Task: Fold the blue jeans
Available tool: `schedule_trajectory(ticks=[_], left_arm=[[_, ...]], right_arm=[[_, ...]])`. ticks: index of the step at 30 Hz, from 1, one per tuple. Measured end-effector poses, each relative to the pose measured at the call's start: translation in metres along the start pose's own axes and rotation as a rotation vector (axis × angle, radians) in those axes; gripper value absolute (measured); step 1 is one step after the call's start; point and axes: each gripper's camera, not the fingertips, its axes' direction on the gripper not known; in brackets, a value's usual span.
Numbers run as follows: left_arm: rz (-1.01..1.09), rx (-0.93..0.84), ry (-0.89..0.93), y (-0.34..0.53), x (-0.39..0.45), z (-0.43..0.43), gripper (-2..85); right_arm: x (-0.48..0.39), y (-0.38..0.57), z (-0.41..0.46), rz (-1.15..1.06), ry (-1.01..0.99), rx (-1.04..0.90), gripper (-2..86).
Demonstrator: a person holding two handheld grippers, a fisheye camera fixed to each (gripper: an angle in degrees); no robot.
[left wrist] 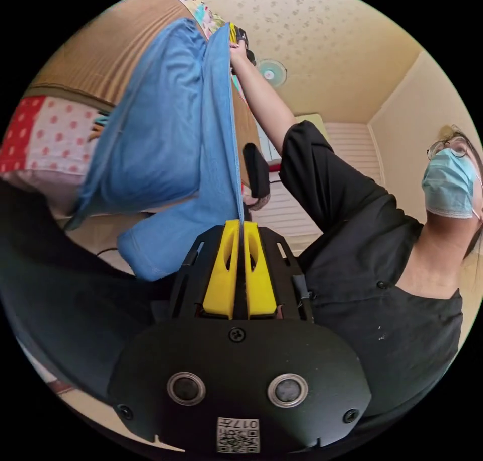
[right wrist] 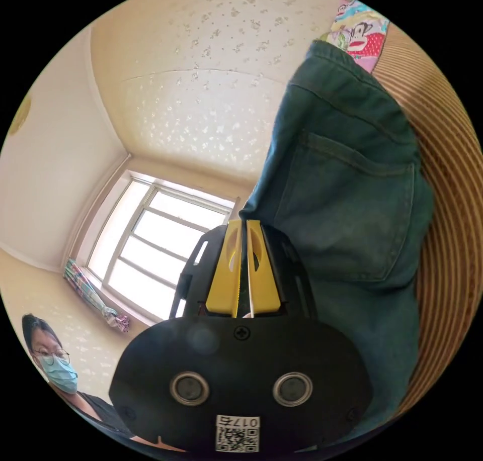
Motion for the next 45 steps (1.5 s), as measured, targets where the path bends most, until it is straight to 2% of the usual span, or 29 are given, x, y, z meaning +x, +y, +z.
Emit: schedule_trajectory(ticks=[4, 6, 12, 15, 17, 20, 25, 28, 35, 40, 43, 45], left_arm=[[-0.072, 0.022, -0.272, 0.0, -0.01, -0.018, -0.7], [-0.091, 0.034, -0.339, -0.002, -0.013, -0.023, -0.5], [-0.105, 0.016, -0.41, -0.007, -0.009, -0.02, 5.2], [-0.025, 0.093, -0.406, -0.007, 0.008, -0.026, 7.3], [0.047, 0.138, -0.366, -0.013, 0.017, -0.027, 7.7], [0.085, 0.139, -0.363, -0.04, 0.022, -0.016, 7.8], [0.143, 0.213, -0.428, -0.073, 0.036, 0.011, 8.2], [0.13, 0.205, -0.523, -0.075, 0.04, 0.033, 8.3], [0.151, 0.212, -0.631, -0.057, 0.052, 0.064, 8.6], [0.142, 0.214, -0.701, -0.049, 0.063, 0.068, 6.5], [0.147, 0.208, -0.703, -0.044, 0.066, 0.067, 5.6], [0.135, 0.206, -0.686, -0.042, 0.063, 0.064, 4.0]], right_arm=[[0.019, 0.03, 0.032, 0.042, 0.044, -0.063, 4.5], [0.019, 0.04, 0.035, 0.041, 0.022, -0.069, 6.3], [-0.022, 0.069, 0.013, -0.056, -0.123, -0.267, 8.4], [-0.062, 0.109, -0.022, -0.186, -0.128, -0.377, 8.7], [-0.083, 0.139, -0.045, -0.275, -0.065, -0.445, 8.5], [-0.104, 0.198, -0.083, -0.393, 0.165, -0.529, 7.9], [-0.103, 0.304, -0.134, -0.367, 0.72, -0.524, 8.7], [-0.102, 0.355, -0.149, -0.354, 0.851, -0.496, 10.5], [-0.1, 0.397, -0.147, -0.315, 0.798, -0.431, 9.6], [-0.102, 0.4, -0.132, -0.277, 0.853, -0.445, 7.2], [-0.093, 0.408, -0.125, -0.239, 0.832, -0.492, 4.5], [-0.091, 0.412, -0.126, -0.235, 0.817, -0.457, 3.8]])
